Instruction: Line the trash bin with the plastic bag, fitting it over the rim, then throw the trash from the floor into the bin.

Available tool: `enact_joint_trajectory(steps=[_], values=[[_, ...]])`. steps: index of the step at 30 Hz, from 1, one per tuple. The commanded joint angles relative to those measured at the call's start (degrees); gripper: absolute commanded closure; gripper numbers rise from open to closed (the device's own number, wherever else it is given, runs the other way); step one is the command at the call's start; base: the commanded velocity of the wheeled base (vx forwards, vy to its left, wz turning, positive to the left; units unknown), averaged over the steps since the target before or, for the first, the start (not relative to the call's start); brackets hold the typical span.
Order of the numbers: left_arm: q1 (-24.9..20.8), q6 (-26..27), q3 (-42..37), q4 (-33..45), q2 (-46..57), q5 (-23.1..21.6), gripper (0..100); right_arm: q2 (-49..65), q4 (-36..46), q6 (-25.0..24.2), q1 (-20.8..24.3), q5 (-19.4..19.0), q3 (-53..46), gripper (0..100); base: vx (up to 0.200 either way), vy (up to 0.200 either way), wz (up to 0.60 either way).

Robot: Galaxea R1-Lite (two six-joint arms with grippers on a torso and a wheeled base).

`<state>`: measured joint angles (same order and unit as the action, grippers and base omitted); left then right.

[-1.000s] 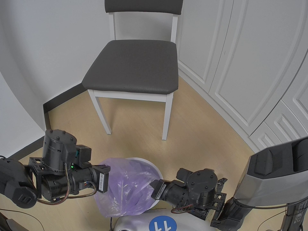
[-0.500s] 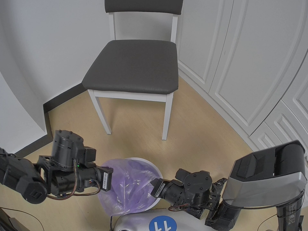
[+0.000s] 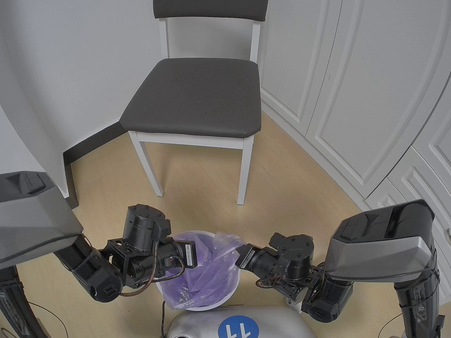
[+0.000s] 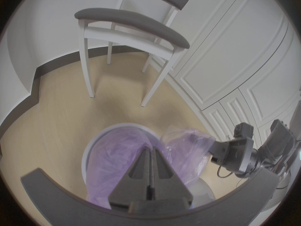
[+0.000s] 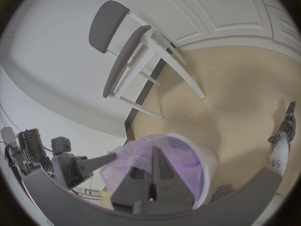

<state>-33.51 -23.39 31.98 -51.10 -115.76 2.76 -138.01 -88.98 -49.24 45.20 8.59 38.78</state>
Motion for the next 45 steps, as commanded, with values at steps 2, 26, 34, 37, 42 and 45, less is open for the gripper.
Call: enact_joint_trajectory(steps=[2,26,34,37,42,45], values=[[1.4,0.0,0.5,0.0,-3.4,0.1,100,-4.5,-1.0,0.1,-1.3,1.6,3.6,100,0.000,0.000,0.00],[8.3,8.7,-0.5,13.7,8.6,-0.5,100,-6.9,-1.0,7.1,5.9,14.0,11.1,100,0.000,0.000,0.00],[7.3,8.8,-0.2,12.9,5.0,0.1,100,-5.9,3.7,12.9,-0.2,14.0,11.0,100,0.000,0.000,0.00],[8.0,9.2,-0.4,12.8,4.6,0.1,100,-0.2,7.9,19.6,-4.2,13.2,7.0,100,0.000,0.000,0.00],[8.6,12.8,-2.5,12.8,5.3,0.2,100,6.9,13.0,29.8,-7.1,11.3,-1.7,100,0.000,0.000,0.00],[10.0,18.5,-5.3,11.3,6.5,0.2,100,10.6,12.9,39.3,-8.5,10.9,-10.1,100,0.000,0.000,0.00]])
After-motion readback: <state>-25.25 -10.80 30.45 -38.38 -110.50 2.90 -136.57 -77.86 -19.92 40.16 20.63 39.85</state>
